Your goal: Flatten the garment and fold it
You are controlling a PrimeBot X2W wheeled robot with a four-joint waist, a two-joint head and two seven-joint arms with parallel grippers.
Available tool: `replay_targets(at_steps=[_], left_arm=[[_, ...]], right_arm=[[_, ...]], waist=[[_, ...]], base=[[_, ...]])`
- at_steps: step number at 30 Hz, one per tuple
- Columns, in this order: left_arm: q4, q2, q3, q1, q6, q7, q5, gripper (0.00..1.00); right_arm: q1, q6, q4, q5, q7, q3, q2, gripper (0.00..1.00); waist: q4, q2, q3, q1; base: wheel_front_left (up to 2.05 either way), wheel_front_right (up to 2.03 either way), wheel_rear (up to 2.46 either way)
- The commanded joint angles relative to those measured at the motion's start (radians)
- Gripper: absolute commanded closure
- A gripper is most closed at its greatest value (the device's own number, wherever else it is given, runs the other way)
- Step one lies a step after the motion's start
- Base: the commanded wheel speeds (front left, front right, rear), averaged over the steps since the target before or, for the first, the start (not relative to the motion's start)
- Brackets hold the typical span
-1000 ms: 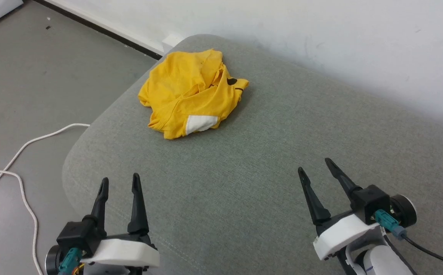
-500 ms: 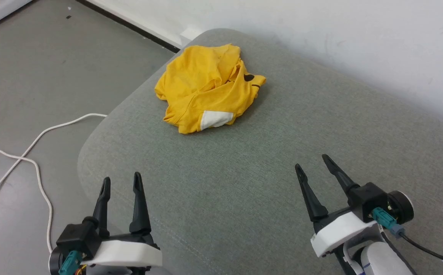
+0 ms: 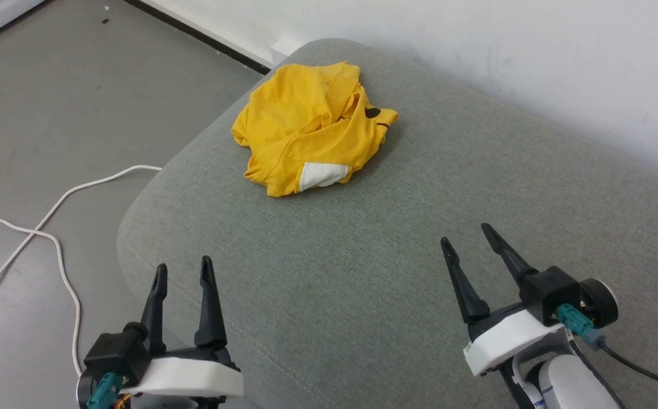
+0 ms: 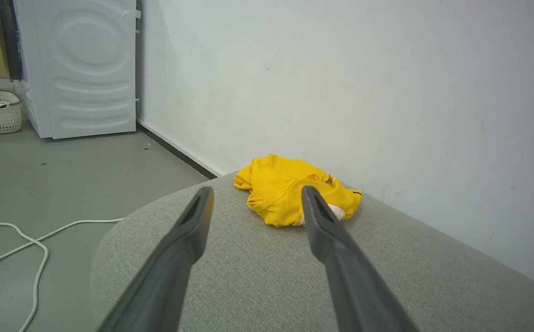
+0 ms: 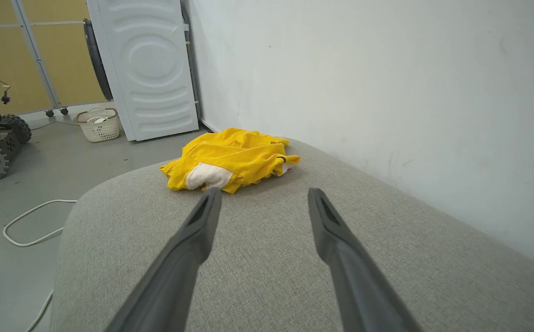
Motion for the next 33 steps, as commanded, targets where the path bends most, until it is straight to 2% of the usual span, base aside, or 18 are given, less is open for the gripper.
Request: replay_targets(at_steps=[1, 7, 10, 17, 18, 20, 23, 25, 33], left_arm=[[-0.002, -0.005, -0.010, -0.005, -0.011, -0.005, -0.006, 0.00], [-0.014, 0.014, 0.005, -0.118, -0.088, -0.005, 0.033, 0.00], [-0.044, 0.048, 0.008, -0.210, -0.112, 0.014, 0.041, 0.00], [-0.071, 0.130, 0.076, -0.481, -0.082, 0.150, 0.056, 0.00], [-0.071, 0.130, 0.076, -0.481, -0.082, 0.150, 0.056, 0.00], [-0.024, 0.175, 0.088, -0.596, -0.105, 0.252, 0.033, 0.00], [0.020, 0.206, 0.101, -0.669, -0.123, 0.315, 0.007, 0.00], [0.074, 0.240, 0.099, -0.728, -0.150, 0.377, -0.008, 0.00], [0.285, 0.266, 0.124, -0.883, -0.201, 0.541, -0.153, 0.00]], right_arm=[[-0.008, -0.001, -0.011, 0.005, 0.000, -0.015, 0.001, 0.00], [-0.030, -0.001, -0.099, -0.016, 0.064, -0.055, 0.001, 0.00], [-0.049, -0.001, -0.182, -0.048, 0.122, -0.065, -0.007, 0.00], [-0.037, -0.001, -0.403, -0.053, 0.270, -0.084, -0.053, 0.00], [-0.037, -0.001, -0.403, -0.053, 0.270, -0.084, -0.053, 0.00], [-0.018, -0.001, -0.501, -0.047, 0.340, -0.081, -0.072, 0.00], [-0.012, -0.001, -0.565, -0.048, 0.381, -0.083, -0.091, 0.00], [-0.009, -0.001, -0.623, -0.047, 0.416, -0.090, -0.109, 0.00], [-0.045, -0.001, -0.800, -0.044, 0.527, -0.098, -0.171, 0.00]], waist=[[0.002, 0.0001, 0.005, 0.0000], [0.008, 0.0001, 0.050, 0.0000], [0.003, 0.0001, 0.091, 0.0000], [-0.020, 0.0001, 0.196, 0.0000], [-0.020, 0.0001, 0.196, 0.0000], [-0.041, 0.0001, 0.253, 0.0000], [-0.057, 0.0001, 0.295, 0.0000], [-0.072, 0.0001, 0.333, 0.0000], [-0.126, 0.0001, 0.455, 0.0000]], base=[[0.00, 0.00, 0.00], [0.00, 0.00, 0.00], [0.00, 0.00, 0.00], [0.00, 0.00, 0.00], [0.00, 0.00, 0.00], [0.00, 0.00, 0.00], [0.00, 0.00, 0.00], [0.00, 0.00, 0.00], [0.00, 0.00, 0.00]])
